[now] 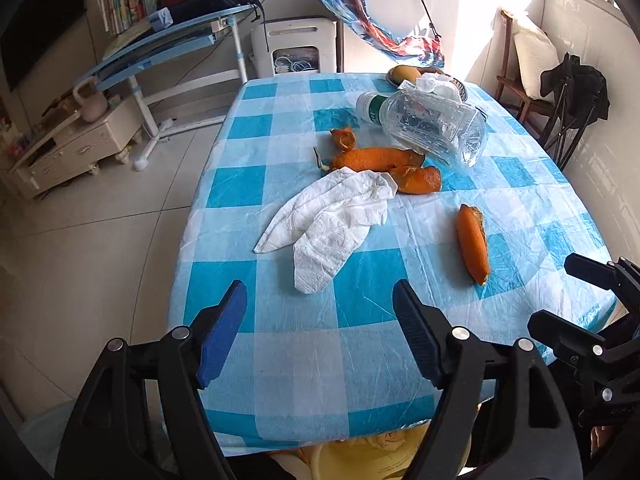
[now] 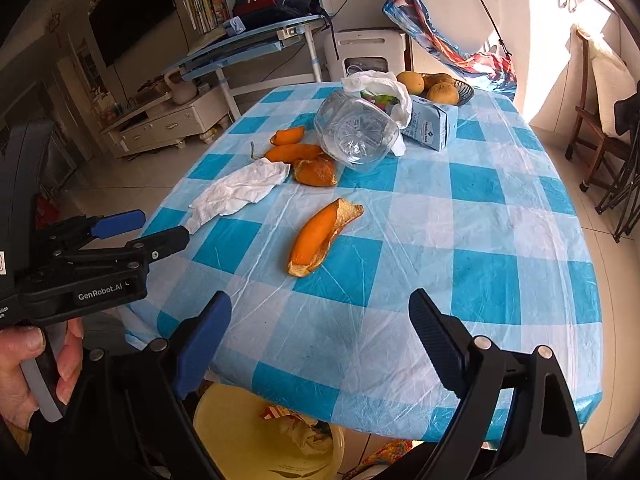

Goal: Collect trash
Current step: 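Grasp the white cloth with the left gripper while the right gripper grasps an orange peel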

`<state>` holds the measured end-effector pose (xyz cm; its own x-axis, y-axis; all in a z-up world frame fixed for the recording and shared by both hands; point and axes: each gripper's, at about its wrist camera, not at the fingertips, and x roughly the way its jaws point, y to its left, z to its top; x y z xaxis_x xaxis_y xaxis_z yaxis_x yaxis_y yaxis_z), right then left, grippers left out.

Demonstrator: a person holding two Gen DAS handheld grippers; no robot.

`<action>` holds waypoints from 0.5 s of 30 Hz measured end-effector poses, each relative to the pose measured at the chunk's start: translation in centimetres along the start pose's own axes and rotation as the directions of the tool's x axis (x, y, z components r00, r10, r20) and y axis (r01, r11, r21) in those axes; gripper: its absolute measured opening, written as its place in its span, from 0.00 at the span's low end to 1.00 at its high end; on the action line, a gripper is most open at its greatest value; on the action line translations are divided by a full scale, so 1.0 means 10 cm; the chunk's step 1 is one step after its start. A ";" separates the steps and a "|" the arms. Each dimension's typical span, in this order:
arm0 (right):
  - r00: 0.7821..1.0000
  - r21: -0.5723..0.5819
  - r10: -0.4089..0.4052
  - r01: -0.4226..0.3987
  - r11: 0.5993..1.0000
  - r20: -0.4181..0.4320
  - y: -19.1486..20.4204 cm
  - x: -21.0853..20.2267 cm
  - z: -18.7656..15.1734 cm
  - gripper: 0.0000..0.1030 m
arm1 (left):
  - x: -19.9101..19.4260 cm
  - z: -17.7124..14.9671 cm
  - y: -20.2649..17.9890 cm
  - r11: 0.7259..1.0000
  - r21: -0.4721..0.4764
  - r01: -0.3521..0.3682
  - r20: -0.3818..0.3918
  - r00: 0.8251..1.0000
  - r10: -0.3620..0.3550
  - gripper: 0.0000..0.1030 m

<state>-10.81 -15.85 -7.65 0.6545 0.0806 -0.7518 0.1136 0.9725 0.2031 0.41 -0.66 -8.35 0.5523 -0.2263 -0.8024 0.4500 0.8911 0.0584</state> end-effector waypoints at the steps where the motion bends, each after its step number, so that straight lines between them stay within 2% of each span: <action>1: 1.000 0.025 0.006 -0.006 1.000 -0.004 -0.04 0.06 0.03 0.84 | 0.08 0.09 0.02 1.000 0.001 -0.002 -0.002 1.000 0.002 0.71; 5: 1.000 0.072 0.020 -0.018 0.997 -0.021 -0.10 0.28 0.17 0.80 | 0.39 0.31 0.06 1.000 0.015 -0.008 -0.036 0.999 0.008 0.71; 9: 0.999 0.055 0.023 -0.021 0.998 -0.042 -0.04 0.49 0.29 0.72 | 0.64 0.39 0.06 1.000 0.029 -0.008 -0.078 0.997 0.010 0.71; 13: 0.998 0.007 -0.010 0.011 1.000 -0.059 0.03 0.65 0.38 0.65 | 0.77 0.42 0.03 0.999 0.035 0.007 -0.094 0.996 -0.004 0.71; 15: 0.998 -0.008 -0.021 0.020 1.000 -0.060 0.03 0.68 0.41 0.54 | 0.80 0.42 0.02 0.999 0.022 0.035 -0.101 0.994 -0.033 0.71</action>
<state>-3.30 -15.87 -10.09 0.6060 0.0735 -0.7920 0.1205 0.9757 0.1828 7.92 -3.92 -12.27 0.4632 -0.2145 -0.8599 0.4846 0.8737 0.0430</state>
